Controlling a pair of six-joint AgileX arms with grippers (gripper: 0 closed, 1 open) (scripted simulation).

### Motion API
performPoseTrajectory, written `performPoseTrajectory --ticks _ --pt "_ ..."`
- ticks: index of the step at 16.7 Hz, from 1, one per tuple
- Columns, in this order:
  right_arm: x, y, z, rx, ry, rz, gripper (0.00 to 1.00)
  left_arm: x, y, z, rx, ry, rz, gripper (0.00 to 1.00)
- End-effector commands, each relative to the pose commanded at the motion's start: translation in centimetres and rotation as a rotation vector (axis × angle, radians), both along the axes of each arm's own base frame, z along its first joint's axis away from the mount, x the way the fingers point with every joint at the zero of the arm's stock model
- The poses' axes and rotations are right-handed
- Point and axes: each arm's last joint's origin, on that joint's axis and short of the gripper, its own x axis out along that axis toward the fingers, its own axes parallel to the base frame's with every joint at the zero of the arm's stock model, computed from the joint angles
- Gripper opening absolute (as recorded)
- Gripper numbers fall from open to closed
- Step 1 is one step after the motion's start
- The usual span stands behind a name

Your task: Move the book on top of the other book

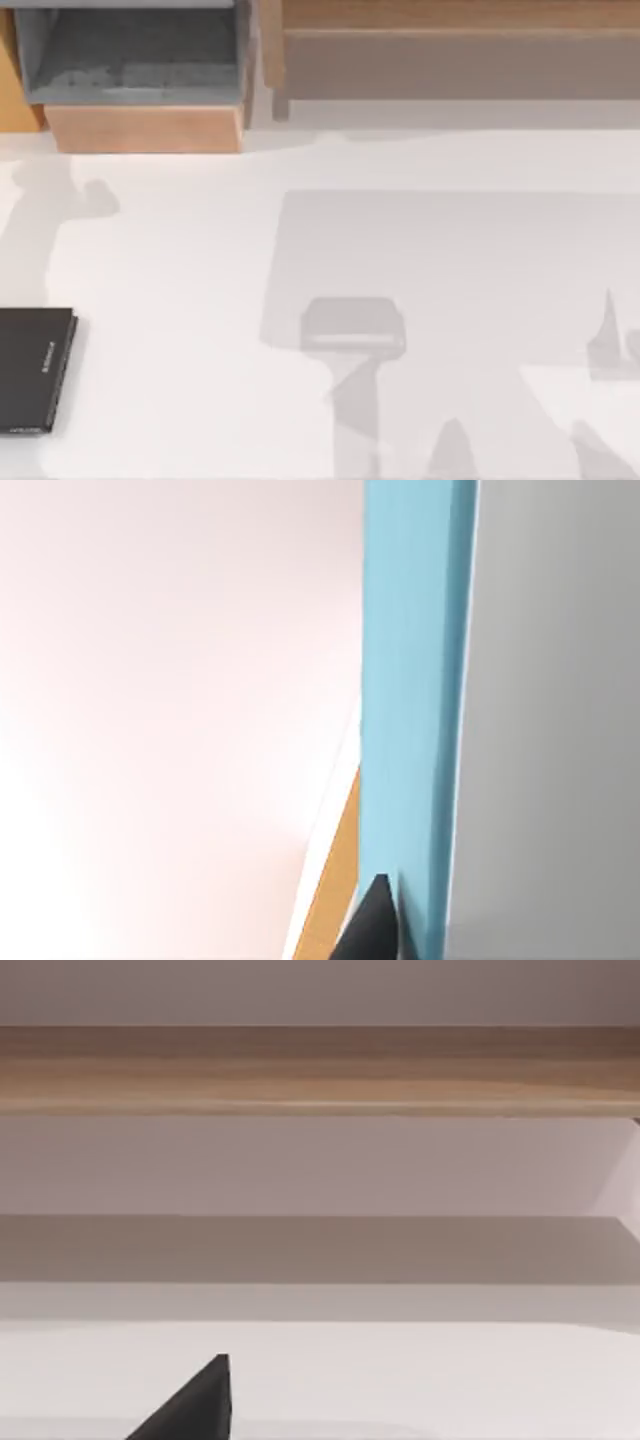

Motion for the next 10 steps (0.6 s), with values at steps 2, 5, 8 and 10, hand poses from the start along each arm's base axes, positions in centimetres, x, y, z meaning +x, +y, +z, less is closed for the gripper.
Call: performPoseTrajectory --ticks 2,5,8,10 --pt "0.0 0.0 0.0 0.0 0.0 0.0 1.0 -1.8 0.8 -2.9 0.102 0.078 0.029 0.0" --pt "0.0 0.0 0.0 0.0 0.0 0.0 1.0 -4.1 1.9 -8.5 0.203 0.234 0.049 0.0" --pt "0.0 0.0 0.0 0.0 0.0 0.0 1.0 -6.6 2.3 -14.6 0.276 0.39 0.033 0.0" --pt "0.0 0.0 0.0 0.0 0.0 0.0 1.0 -8.2 2.3 -18.4 0.303 0.484 0.006 0.0"
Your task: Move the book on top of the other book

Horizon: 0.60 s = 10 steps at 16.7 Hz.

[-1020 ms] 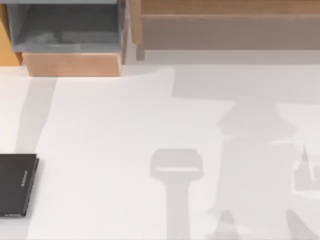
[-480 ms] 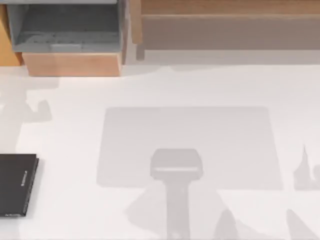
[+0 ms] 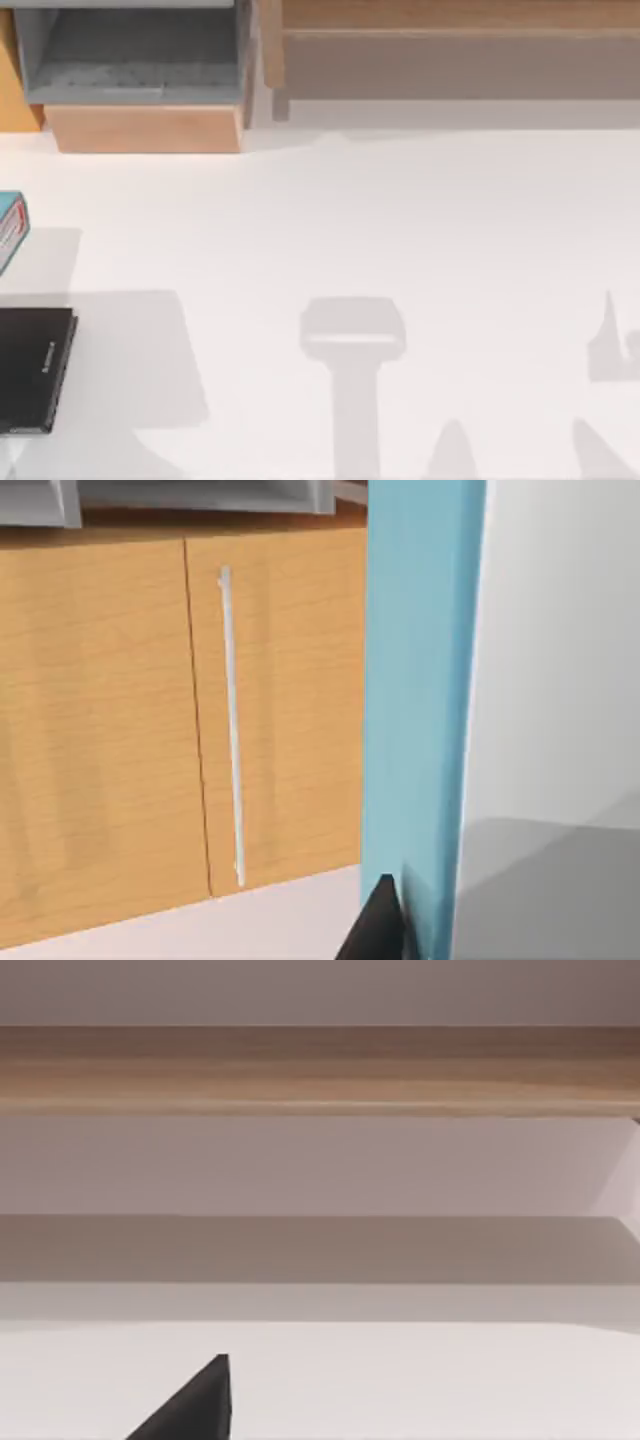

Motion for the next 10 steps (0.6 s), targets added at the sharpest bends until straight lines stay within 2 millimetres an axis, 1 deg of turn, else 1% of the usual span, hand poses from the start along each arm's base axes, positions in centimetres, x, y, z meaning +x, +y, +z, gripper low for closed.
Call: performPoseTrajectory --ticks 2,4,6,10 --pt "0.0 0.0 0.0 0.0 0.0 0.0 1.0 -1.4 -0.2 -3.2 -0.003 0.078 -0.014 0.0" --pt "0.0 0.0 0.0 0.0 0.0 0.0 1.0 -2.4 -0.4 -5.2 -0.012 0.124 -0.023 0.0" --pt "0.0 0.0 0.0 0.0 0.0 0.0 1.0 -2.8 -0.5 -5.8 -0.015 0.139 -0.027 0.0" --pt "0.0 0.0 0.0 0.0 0.0 0.0 1.0 -2.7 -0.5 -5.8 -0.013 0.138 -0.029 0.0"
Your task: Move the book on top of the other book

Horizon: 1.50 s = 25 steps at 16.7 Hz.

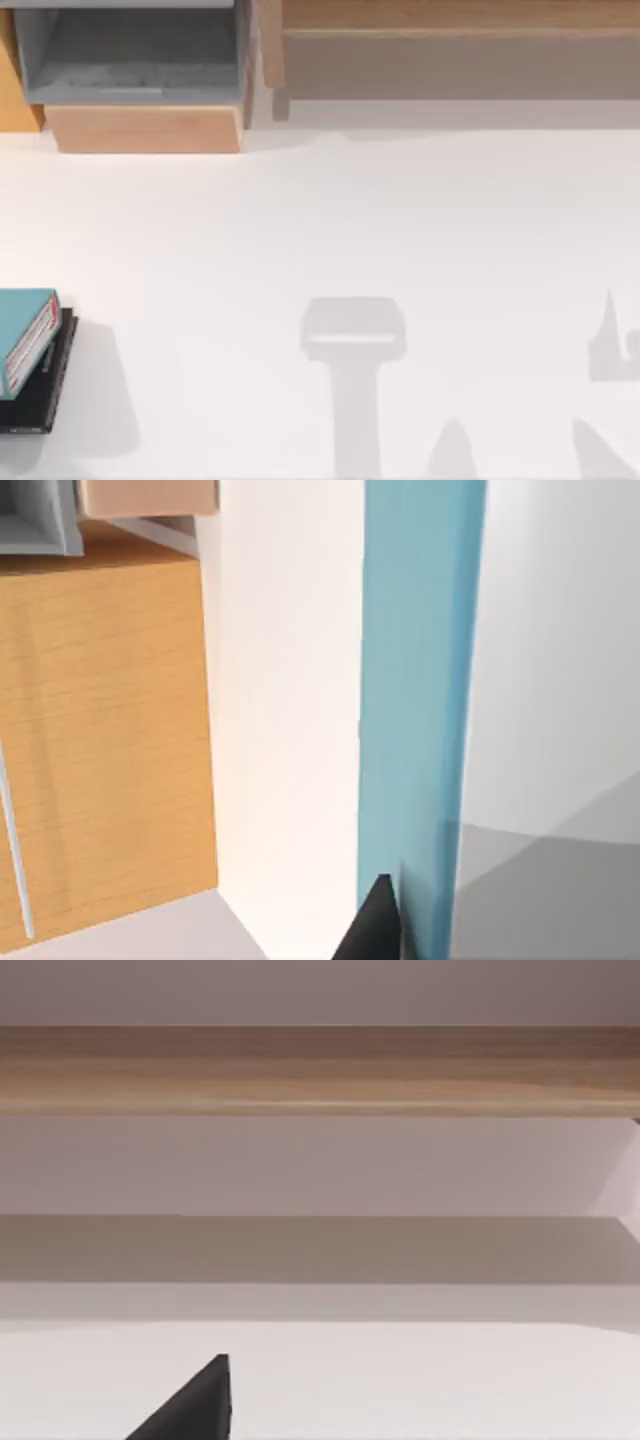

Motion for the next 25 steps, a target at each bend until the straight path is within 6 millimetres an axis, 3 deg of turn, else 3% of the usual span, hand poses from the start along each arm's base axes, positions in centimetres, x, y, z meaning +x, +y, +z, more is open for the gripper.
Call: performPoseTrajectory --ticks 9,22,25 --pt "0.0 0.0 0.0 0.0 0.0 0.0 1.0 0.39 -0.01 -0.28 -0.002 0.001 0.003 0.0" --pt "0.0 0.0 0.0 0.0 0.0 0.0 1.0 0.39 -0.01 -0.28 -0.002 0.001 0.003 0.98" --pt "0.0 0.0 0.0 0.0 0.0 0.0 1.0 0.39 -0.01 -0.28 -0.002 0.001 0.003 1.0"
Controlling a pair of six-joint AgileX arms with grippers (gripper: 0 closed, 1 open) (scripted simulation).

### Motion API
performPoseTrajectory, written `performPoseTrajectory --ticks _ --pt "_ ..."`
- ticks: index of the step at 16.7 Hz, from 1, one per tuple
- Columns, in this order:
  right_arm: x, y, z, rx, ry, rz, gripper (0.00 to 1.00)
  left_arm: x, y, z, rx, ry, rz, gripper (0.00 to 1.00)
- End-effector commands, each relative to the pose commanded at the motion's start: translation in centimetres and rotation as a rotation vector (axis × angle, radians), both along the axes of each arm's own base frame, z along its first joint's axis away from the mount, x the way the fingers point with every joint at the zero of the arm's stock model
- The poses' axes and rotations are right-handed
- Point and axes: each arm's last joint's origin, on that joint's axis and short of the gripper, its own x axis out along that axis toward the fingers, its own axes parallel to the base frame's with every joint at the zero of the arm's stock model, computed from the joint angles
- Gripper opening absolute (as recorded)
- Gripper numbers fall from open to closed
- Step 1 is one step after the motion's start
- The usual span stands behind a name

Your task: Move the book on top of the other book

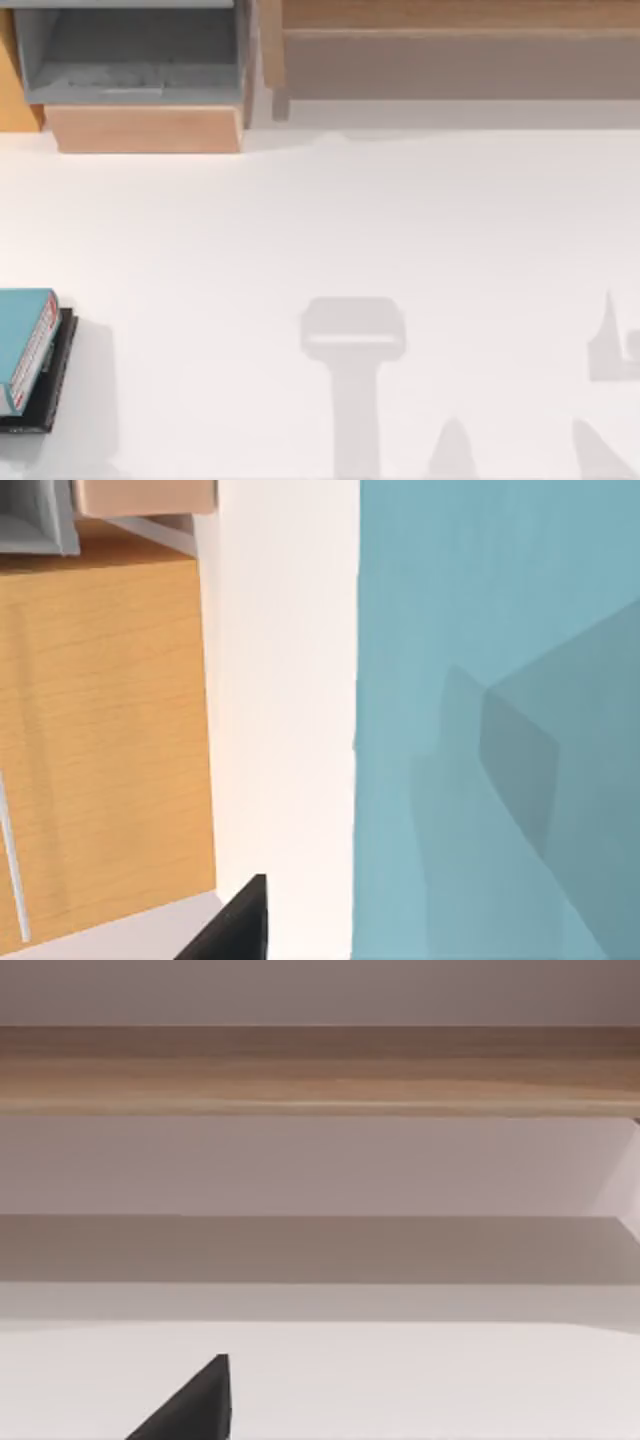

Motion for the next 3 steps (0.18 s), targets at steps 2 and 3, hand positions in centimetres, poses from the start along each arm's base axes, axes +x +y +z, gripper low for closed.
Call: performPoseTrajectory --ticks 2,3 --pt "0.0 0.0 0.0 0.0 0.0 0.0 1.0 0.0 0.0 0.0 0.0 0.0 0.0 1.0" --pt "0.0 0.0 0.0 0.0 0.0 0.0 1.0 0.0 0.0 0.0 0.0 0.0 0.0 1.0"
